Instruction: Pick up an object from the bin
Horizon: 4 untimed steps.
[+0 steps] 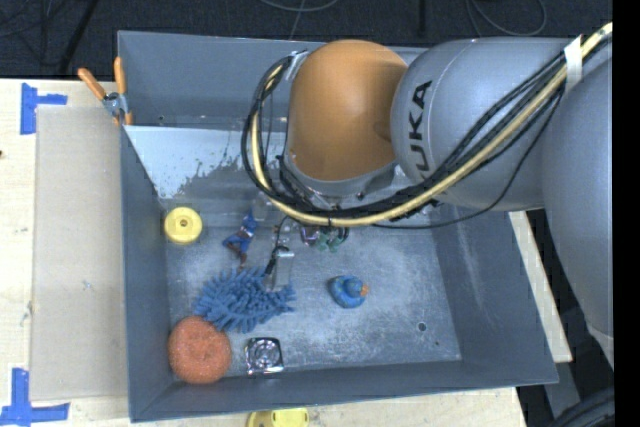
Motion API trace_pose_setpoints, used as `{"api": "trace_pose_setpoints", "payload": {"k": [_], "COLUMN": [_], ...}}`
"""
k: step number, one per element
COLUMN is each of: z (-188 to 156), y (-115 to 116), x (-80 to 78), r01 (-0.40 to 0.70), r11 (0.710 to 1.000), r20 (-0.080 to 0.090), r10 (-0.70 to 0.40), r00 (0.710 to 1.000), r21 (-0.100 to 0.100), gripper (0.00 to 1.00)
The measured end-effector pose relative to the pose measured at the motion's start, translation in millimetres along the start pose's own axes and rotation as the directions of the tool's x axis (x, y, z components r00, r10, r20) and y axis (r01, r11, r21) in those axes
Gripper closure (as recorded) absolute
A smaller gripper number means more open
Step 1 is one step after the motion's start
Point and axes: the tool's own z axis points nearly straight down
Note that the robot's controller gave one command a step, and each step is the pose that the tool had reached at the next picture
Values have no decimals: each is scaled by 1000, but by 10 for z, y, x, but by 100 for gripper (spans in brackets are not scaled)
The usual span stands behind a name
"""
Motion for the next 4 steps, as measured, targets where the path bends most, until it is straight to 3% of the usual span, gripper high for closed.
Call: {"api": "trace_pose_setpoints", "payload": {"k": [1,2,3,4], "z": [-45,125,658,1007], "y": [-7,-17,-94,-111], "x": [-16,-45,17,60], "r01": [-3,82,363,407], "r11": [1000,997,932,913], "r20": [7,15,8,7], "r10": [3,-82,-363,-407], "r00": [1000,996,932,913], "r21": [-1,-2,2,1], "gripper": [0,0,0,100]}}
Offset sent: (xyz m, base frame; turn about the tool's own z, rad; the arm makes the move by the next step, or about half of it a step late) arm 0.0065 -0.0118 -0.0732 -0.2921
